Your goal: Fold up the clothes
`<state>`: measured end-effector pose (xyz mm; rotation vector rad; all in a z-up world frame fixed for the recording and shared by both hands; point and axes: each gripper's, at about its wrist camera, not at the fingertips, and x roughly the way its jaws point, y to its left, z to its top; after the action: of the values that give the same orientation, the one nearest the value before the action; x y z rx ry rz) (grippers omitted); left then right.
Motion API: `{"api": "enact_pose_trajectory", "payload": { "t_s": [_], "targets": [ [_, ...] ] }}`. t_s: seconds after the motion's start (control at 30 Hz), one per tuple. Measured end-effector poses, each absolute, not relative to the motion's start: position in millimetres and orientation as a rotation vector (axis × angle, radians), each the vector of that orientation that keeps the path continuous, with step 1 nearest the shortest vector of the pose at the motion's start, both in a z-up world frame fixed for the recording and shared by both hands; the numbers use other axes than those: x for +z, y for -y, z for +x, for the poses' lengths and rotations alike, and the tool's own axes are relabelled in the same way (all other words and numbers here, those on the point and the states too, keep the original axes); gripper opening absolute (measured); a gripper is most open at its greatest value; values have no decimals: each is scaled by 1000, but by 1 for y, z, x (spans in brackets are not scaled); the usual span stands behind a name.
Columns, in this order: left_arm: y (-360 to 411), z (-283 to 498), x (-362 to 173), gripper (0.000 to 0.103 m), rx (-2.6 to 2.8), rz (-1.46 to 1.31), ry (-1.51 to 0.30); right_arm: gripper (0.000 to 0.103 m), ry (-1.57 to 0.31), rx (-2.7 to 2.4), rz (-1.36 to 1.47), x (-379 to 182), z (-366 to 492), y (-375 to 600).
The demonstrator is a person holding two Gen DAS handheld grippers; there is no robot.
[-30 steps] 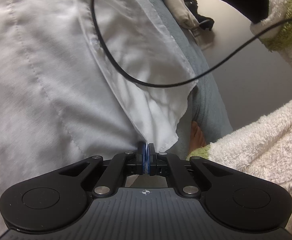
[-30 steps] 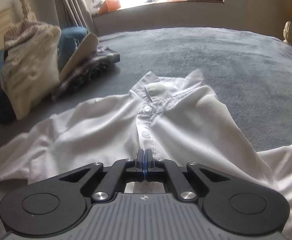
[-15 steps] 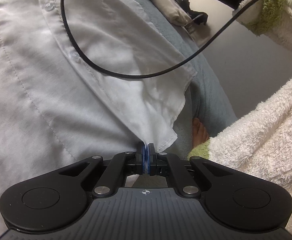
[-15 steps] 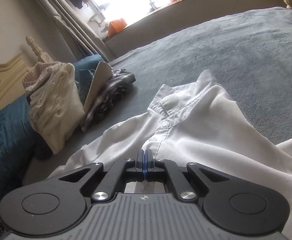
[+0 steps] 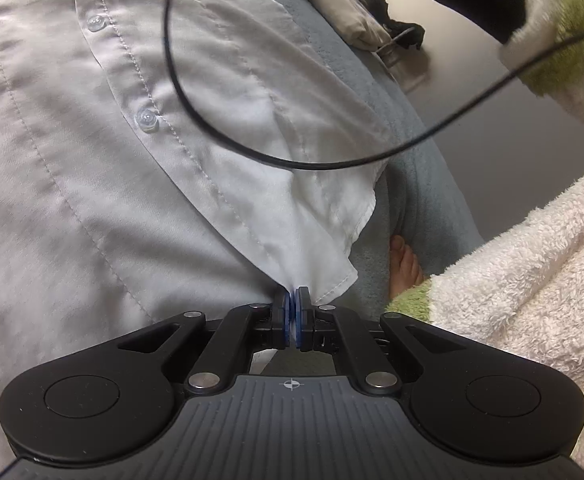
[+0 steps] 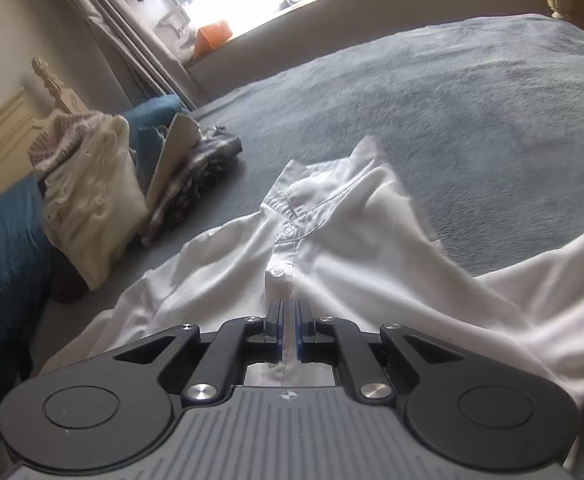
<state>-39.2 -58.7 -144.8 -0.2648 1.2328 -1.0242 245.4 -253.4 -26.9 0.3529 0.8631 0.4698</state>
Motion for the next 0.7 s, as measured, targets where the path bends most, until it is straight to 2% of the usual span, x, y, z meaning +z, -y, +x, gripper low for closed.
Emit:
{"api": "enact_pose_trajectory", "payload": {
  "t_s": [0.13, 0.2, 0.43, 0.57, 0.7],
  "targets": [
    [59, -40, -143, 5, -1022, -251, -1239, 15, -823, 416, 354, 2, 200, 318],
    [58, -41, -140, 14, -1026, -241, -1241, 16, -826, 373, 321, 7, 175, 343],
    [53, -44, -127, 16, -981, -152, -1234, 16, -878, 297, 223, -11, 94, 379],
    [46, -44, -111, 36, -922, -53, -1193, 16, -900, 278, 170, -27, 58, 380],
    [40, -36, -91, 37, -852, 6, -1133, 16, -899, 280, 172, -36, 42, 382]
  ]
}}
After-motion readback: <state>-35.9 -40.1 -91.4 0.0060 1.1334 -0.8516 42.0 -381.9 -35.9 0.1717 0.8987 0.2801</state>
